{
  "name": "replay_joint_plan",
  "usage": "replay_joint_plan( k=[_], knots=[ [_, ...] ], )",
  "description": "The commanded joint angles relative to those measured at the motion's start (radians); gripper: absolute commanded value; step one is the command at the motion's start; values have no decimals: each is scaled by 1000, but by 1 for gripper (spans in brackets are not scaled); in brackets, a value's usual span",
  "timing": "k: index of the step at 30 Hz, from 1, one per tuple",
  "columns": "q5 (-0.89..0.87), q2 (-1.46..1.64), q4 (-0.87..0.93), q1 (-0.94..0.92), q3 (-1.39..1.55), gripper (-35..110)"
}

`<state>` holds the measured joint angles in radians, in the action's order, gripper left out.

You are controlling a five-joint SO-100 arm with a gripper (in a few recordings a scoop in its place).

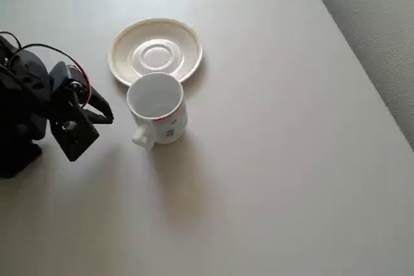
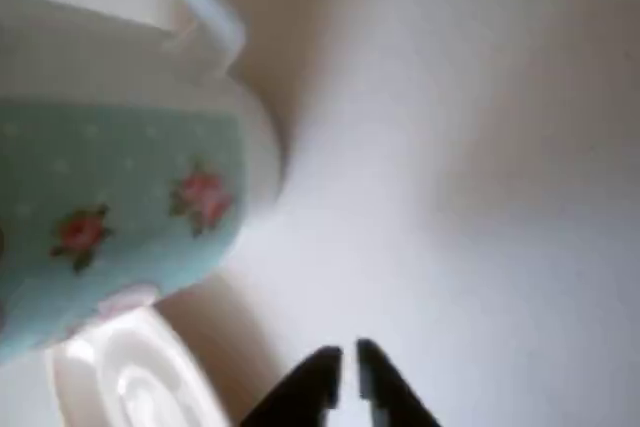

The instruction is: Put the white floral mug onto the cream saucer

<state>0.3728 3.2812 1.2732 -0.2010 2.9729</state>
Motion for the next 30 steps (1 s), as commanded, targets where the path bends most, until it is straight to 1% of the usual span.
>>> replay_joint_plan(
  k=[1,4,7,11,16,18,24,30],
  knots=[
    [0,11,57,-23,-206,5],
    [2,-18,57,-44,-328,12],
    [0,-170,77,-44,-494,15],
    [-51,-448,163,-43,-775,16],
    [-81,-891,272,-46,-1066,16],
    [-80,-1023,262,-61,-1106,16],
    [-75,-1247,199,-87,-1091,16],
    [-67,-1374,98,-120,-1035,16]
  ],
)
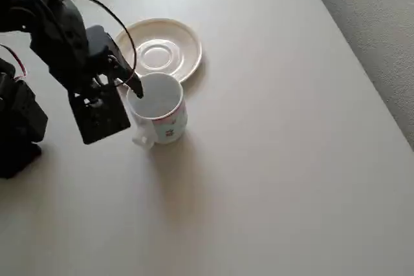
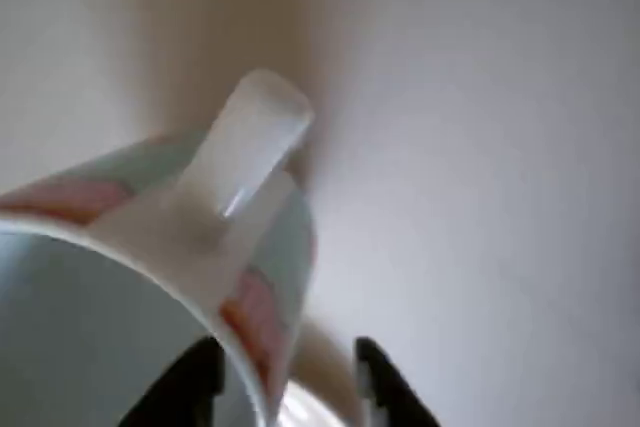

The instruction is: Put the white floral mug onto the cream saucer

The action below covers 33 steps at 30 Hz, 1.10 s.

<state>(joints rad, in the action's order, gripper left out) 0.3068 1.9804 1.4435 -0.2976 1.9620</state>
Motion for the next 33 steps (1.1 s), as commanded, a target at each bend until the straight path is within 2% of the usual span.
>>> replay_joint_plan(
  k=[1,12,16,18,21,25,33],
  knots=[
    [0,-92,-92,-25,-11,16],
    [0,-256,-245,-11,52,14],
    [-5,-290,-270,-6,54,7],
    [-6,-301,-279,-5,54,-2],
    [-8,-298,-281,-3,54,-2],
    [-8,-227,-255,-5,44,-2],
    [2,103,-106,54,35,-2]
  ],
)
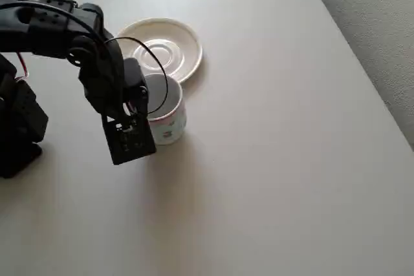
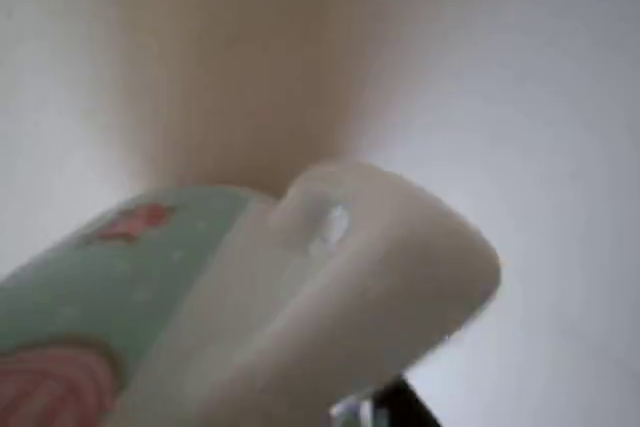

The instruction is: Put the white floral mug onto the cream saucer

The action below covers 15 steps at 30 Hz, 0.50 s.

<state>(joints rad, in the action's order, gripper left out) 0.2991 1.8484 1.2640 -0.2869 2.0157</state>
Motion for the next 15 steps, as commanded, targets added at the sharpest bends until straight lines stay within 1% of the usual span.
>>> replay_joint_plan(
  k=[1,6,10,15],
  knots=[
    [9,272,100,57,-26,-2],
    [-6,403,225,132,-104,-2],
    [-23,420,314,204,-210,-2],
    [-51,431,334,351,-268,-2]
  ],
)
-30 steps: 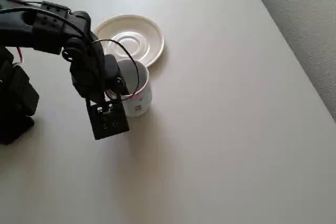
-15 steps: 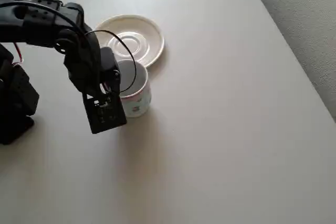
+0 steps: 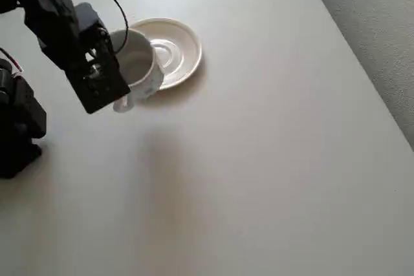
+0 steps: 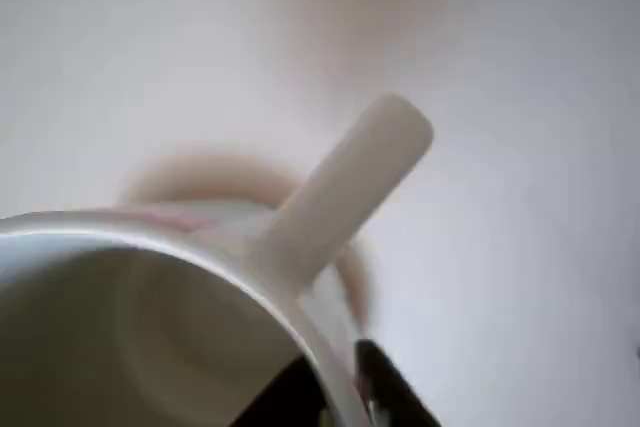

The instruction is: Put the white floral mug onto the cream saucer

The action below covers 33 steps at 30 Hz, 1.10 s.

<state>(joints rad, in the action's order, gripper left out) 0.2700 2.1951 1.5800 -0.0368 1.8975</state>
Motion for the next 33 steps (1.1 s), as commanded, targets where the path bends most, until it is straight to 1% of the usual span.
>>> replay_joint_plan(
  k=[1,5,8,13,23,33],
  knots=[
    [-28,77,17,133,-160,-2],
    [-40,28,-32,238,-166,-2],
    [-38,-43,-80,275,-160,-2],
    [-23,-147,-152,291,-150,-2],
    [11,-241,-311,328,-58,-2],
    [46,-276,-391,301,21,-2]
  ],
)
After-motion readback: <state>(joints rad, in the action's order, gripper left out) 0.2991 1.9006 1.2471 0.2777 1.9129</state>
